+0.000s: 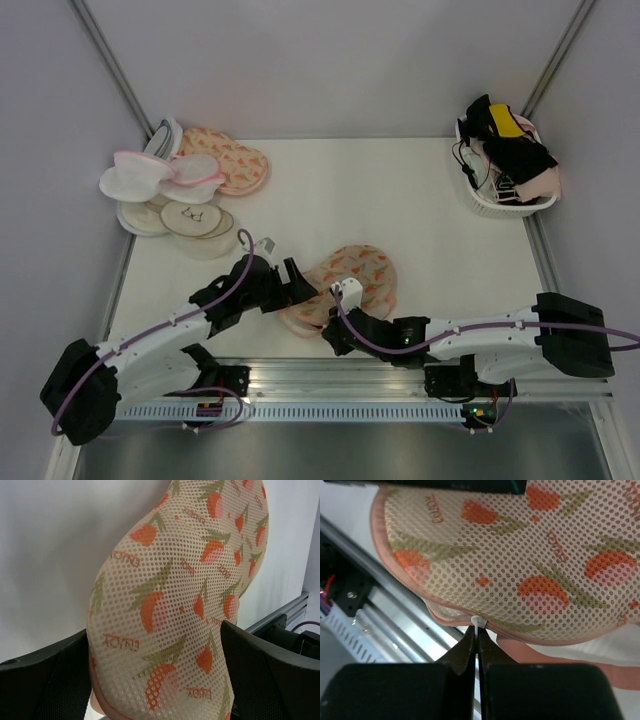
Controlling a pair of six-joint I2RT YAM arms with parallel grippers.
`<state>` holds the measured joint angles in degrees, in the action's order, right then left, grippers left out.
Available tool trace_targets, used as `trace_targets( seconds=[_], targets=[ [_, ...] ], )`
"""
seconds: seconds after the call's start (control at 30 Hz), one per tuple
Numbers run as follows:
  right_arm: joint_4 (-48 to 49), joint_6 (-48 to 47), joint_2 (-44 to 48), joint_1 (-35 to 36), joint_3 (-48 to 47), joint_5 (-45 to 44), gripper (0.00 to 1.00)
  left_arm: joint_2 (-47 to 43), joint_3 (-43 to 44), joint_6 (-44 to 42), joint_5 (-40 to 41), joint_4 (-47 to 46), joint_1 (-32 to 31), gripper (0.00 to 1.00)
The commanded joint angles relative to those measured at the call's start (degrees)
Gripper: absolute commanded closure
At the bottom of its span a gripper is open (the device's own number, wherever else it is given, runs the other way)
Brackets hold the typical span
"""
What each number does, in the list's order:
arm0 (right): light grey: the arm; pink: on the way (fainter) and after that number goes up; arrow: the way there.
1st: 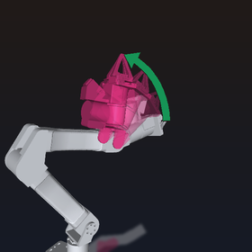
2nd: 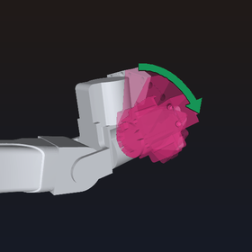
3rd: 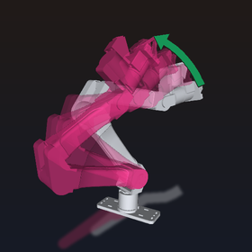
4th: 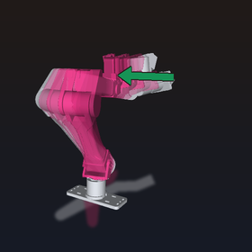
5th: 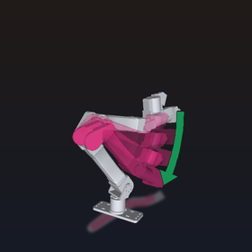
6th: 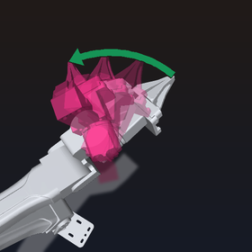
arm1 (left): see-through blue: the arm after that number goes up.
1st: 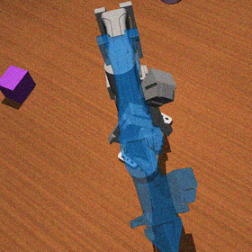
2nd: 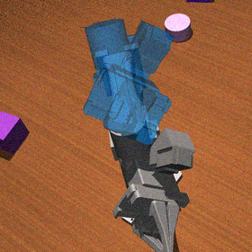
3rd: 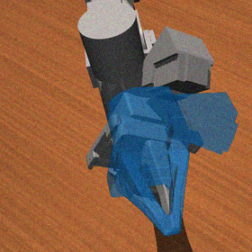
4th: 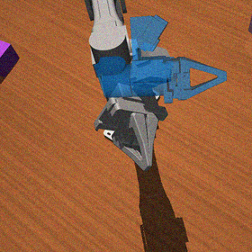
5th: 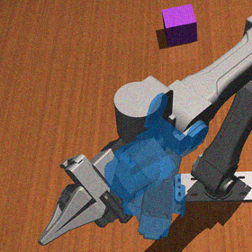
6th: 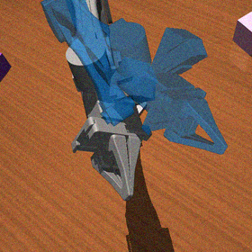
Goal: Unzip the laundry bag and remove the bra
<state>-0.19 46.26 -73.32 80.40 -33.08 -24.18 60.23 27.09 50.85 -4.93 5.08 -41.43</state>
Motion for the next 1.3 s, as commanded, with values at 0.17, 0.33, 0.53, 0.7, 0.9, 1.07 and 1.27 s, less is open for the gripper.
trace_targets(
  seconds=[0.17, 0.33, 0.53, 0.7, 0.9, 1.07, 1.27],
  targets=[
    [8.7, -3.5, -3.6, -1.8, -2.1, 5.2, 1.0, -21.0, -4.7, 9.4, 12.7, 17.6, 0.1, 0.0],
    [5.2, -1.5, -4.3, -2.4, -2.1, 1.2, 1.0, -29.4, -4.9, 10.6, 17.8, 23.2, 0.1, 0.0],
    [7.5, -1.0, -2.2, -3.7, -0.4, 2.7, 0.99, -29.7, -9.1, 16.2, 8.1, 20.0, 0.1, 0.0],
    [14.0, -3.7, -3.2, -3.8, -0.3, 8.4, 0.99, -33.1, -19.3, 24.6, -0.9, 3.0, 0.0, 0.0],
    [19.1, -5.0, -7.7, -3.8, -1.6, 15.0, 1.0, -35.6, -19.6, 30.7, -0.4, -0.6, -0.2, 0.0],
    [22.9, -5.2, -9.6, -3.8, -2.1, 19.4, 1.0, -32.7, -20.3, 32.1, 0.3, -4.7, -0.2, 0.13],
    [12.9, -5.9, -8.7, -3.8, -4.5, 14.3, 1.0, -30.8, -20.6, 29.6, 0.6, -8.3, -0.2, 0.97]
  ],
)
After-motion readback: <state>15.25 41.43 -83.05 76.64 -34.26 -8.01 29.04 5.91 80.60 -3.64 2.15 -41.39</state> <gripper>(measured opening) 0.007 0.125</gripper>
